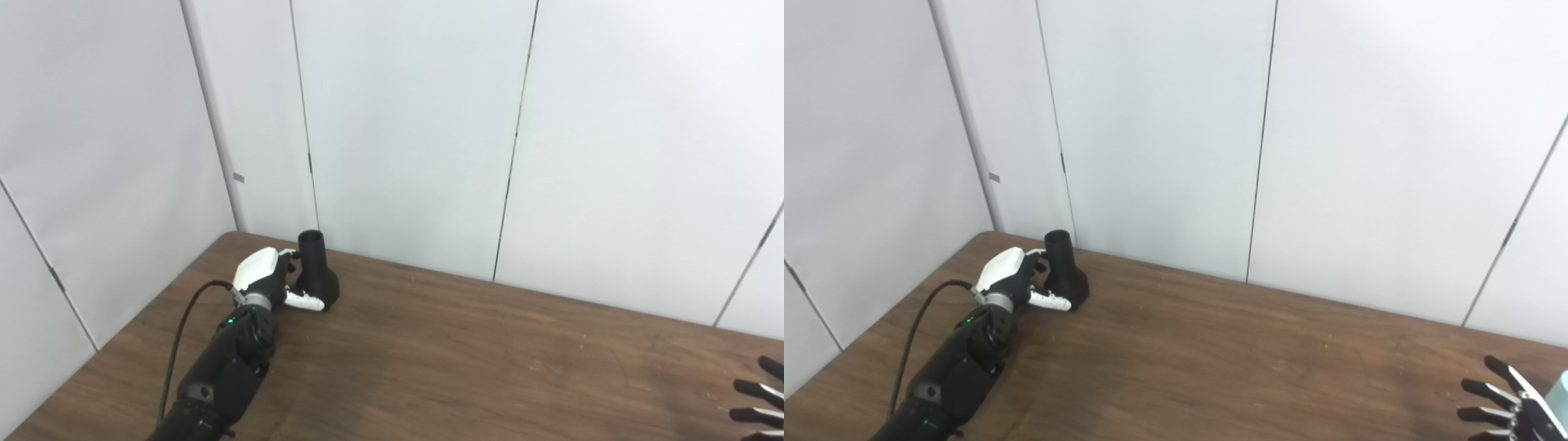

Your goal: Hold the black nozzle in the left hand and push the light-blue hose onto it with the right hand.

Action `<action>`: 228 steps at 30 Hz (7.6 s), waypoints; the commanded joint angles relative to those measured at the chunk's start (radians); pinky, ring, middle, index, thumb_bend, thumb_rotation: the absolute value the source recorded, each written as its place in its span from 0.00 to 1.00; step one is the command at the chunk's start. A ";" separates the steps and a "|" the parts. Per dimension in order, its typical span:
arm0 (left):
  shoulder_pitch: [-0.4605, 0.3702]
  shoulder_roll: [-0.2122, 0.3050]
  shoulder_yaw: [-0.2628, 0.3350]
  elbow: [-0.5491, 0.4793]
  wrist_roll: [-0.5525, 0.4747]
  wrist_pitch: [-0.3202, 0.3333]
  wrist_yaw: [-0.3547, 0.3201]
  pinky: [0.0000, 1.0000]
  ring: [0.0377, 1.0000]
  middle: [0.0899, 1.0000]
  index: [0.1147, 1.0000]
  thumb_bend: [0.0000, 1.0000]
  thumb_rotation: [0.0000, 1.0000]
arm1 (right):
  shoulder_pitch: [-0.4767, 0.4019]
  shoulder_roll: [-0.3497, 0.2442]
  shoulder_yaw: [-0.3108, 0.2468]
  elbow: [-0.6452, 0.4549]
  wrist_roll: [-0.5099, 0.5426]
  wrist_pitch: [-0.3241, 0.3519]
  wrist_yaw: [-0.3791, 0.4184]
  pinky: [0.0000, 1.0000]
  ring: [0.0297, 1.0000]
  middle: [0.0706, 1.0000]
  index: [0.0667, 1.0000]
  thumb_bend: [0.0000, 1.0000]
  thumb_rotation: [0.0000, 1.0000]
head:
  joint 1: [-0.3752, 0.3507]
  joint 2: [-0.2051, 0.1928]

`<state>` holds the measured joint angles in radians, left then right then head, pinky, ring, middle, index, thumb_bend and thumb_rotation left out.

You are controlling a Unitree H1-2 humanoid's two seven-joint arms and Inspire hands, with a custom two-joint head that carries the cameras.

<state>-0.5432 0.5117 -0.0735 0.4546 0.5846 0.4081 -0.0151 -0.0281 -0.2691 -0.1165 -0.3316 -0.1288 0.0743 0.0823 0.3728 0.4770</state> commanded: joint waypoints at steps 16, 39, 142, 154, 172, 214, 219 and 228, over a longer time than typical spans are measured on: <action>-0.024 -0.014 -0.076 0.083 -0.034 -0.019 -0.033 0.70 0.83 0.82 0.77 0.96 0.25 | -0.007 -0.019 -0.016 -0.052 0.006 -0.009 -0.002 0.51 0.65 0.76 0.89 0.57 0.05 | -0.014 0.015; -0.005 -0.042 -0.028 0.127 -0.138 -0.236 0.053 0.47 0.48 0.44 0.44 0.54 0.00 | 0.000 -0.019 -0.021 -0.069 0.012 0.010 0.000 0.51 0.65 0.76 0.88 0.57 0.04 | -0.017 0.029; 0.004 -0.278 -0.472 0.327 -0.069 -0.807 0.029 0.40 0.40 0.40 0.45 0.52 0.00 | -0.577 -0.411 0.035 0.213 -0.572 0.395 0.392 0.91 1.00 1.00 0.88 0.90 0.19 | -0.906 -0.055; 0.013 -0.282 -0.463 0.355 -0.075 -0.841 0.021 0.39 0.40 0.42 0.44 0.52 0.00 | -0.726 -0.431 0.108 0.480 -0.608 0.395 0.516 0.86 0.97 1.00 0.89 0.91 0.16 | -0.904 -0.060; 0.032 -0.283 -0.468 0.288 -0.065 -0.789 -0.004 0.39 0.40 0.43 0.43 0.52 0.00 | -0.731 -0.382 0.140 0.601 -0.665 0.395 0.523 0.78 0.92 0.97 0.94 0.94 0.13 | -0.892 -0.047; 0.068 -0.264 -0.473 0.198 -0.082 -0.757 -0.040 0.38 0.41 0.44 0.42 0.52 0.00 | -0.622 -0.340 0.176 0.663 -0.587 0.357 0.242 0.69 0.77 0.75 0.80 0.81 0.03 | -0.868 -0.001; 0.069 -0.264 -0.472 0.194 -0.082 -0.755 -0.039 0.38 0.41 0.44 0.42 0.52 0.00 | -0.614 -0.332 0.181 0.653 -0.579 0.340 0.133 0.54 0.59 0.54 0.54 0.62 0.05 | -0.866 0.002; 0.069 -0.264 -0.471 0.178 -0.080 -0.731 -0.049 0.38 0.41 0.44 0.42 0.52 0.00 | -0.613 -0.343 0.189 0.680 -0.530 0.270 0.026 0.45 0.45 0.46 0.43 0.52 0.00 | -0.863 0.014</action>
<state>-0.5657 0.2220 -0.4976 0.5855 0.4534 -0.3985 0.0510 -0.6037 -0.5785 0.0801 0.3622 -0.6679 0.3803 0.1399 -0.4893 0.4893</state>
